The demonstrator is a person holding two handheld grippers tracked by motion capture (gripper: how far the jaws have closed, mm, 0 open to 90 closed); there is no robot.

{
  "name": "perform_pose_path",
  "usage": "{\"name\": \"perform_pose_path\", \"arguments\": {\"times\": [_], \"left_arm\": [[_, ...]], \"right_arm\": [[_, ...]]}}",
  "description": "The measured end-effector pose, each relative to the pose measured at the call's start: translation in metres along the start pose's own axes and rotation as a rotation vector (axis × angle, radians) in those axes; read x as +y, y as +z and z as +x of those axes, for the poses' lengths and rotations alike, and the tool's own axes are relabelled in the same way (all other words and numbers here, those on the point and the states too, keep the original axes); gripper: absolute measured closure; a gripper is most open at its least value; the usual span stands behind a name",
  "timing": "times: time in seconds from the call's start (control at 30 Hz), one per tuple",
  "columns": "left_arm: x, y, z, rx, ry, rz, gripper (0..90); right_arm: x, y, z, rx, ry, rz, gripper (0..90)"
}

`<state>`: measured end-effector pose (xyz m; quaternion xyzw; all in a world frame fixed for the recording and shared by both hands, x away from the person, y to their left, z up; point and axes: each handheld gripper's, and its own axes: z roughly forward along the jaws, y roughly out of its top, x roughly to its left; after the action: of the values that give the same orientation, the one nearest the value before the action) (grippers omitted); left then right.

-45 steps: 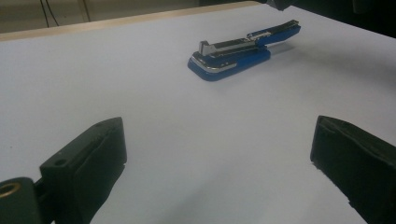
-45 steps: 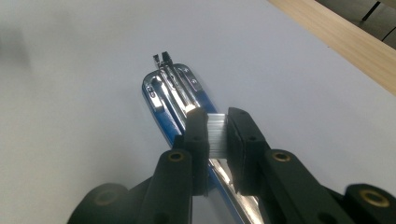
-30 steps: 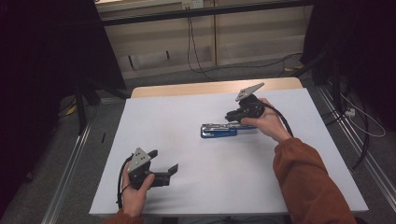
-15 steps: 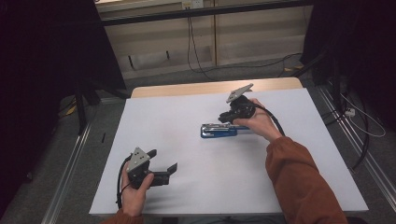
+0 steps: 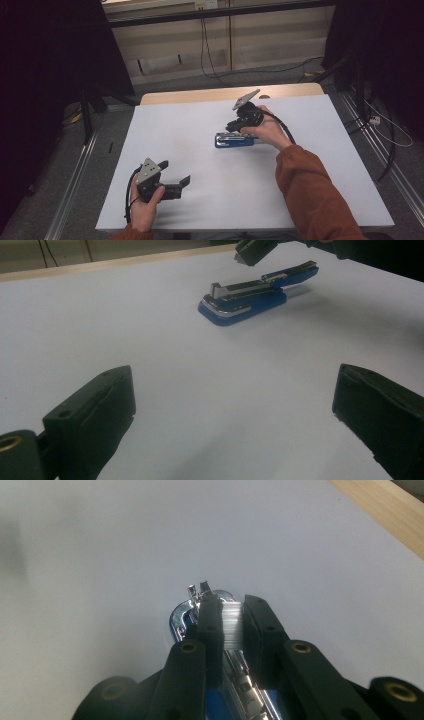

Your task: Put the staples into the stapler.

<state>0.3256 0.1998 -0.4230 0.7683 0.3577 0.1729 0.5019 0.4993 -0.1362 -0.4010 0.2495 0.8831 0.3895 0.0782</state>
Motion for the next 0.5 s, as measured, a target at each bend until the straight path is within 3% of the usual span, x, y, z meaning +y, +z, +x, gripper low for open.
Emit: {"name": "perform_pose_path", "arguments": {"times": [0.13,0.5], "left_arm": [[-0.0001,0.0001,0.0002,-0.001,0.003,0.002,3.8],[-0.0001,0.0002,-0.0002,-0.007,0.006,0.002,3.8]], "right_arm": [[0.0031,0.002,0.0017,-0.014,-0.038,0.001,78.8],[0.0016,0.0085,-0.0027,-0.005,-0.047,0.014,78.8]]}}
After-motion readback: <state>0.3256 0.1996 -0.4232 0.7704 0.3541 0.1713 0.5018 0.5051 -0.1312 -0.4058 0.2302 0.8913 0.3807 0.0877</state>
